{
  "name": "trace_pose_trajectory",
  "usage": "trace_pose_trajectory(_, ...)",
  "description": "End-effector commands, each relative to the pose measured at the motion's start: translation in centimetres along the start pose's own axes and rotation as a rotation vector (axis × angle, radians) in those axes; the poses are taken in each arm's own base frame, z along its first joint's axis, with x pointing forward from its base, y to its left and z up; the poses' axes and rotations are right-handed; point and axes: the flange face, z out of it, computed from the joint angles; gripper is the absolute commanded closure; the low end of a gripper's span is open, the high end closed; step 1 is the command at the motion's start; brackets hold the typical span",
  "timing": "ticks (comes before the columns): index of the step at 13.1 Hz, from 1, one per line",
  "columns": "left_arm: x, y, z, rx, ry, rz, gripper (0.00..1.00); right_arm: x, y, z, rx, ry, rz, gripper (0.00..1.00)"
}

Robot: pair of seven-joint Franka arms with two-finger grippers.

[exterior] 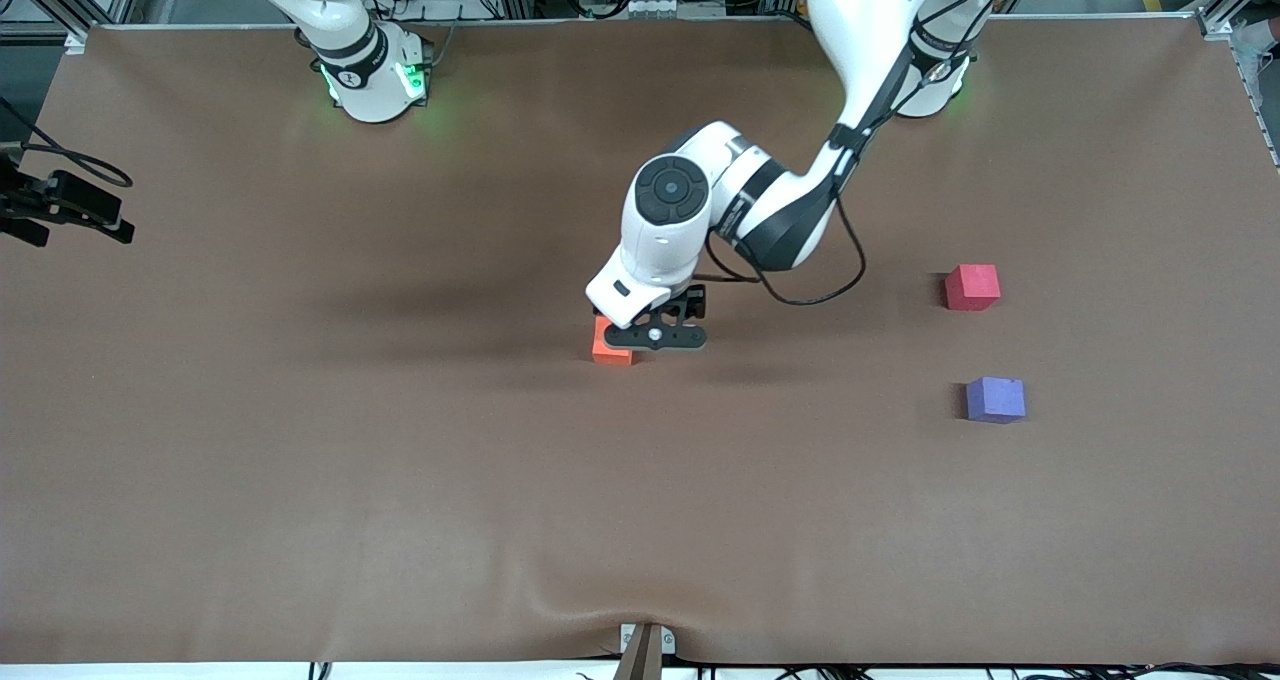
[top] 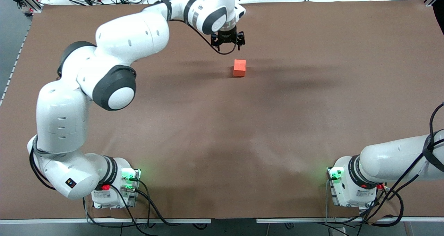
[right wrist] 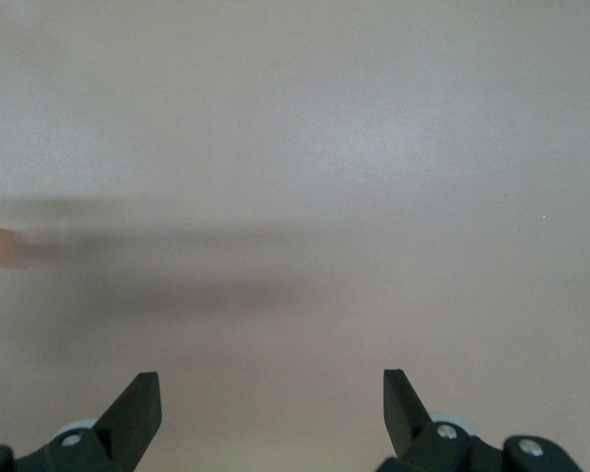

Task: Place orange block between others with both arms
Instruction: 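Lower the left gripper onto the orange block and grasp it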

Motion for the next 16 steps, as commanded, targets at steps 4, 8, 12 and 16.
trace_pose_trajectory(4, -0.6, 3.6, 5.4, -0.052, 0.045, -0.056, 0.0, -0.2, 0.7, -0.2, -0.01, -0.018, 0.021, 0.0)
trace_pose_trajectory(8, -1.6, 4.2, 7.4, -0.035, 0.037, -0.051, 0.0, -0.2, 1.1, -0.3, -0.01, -0.016, 0.03, 0.0)
trace_pose_trajectory(12, -1.9, 3.9, 9.4, -0.001, 0.032, -0.03, 0.0, -0.5, 1.4, -0.1, -0.007, -0.036, 0.037, 0.0)
trace_pose_trajectory(16, -2.6, 4.1, 11.3, 0.007, 0.029, -0.018, 0.0, -0.5, 1.6, -0.1, -0.007, -0.038, 0.04, 0.0)
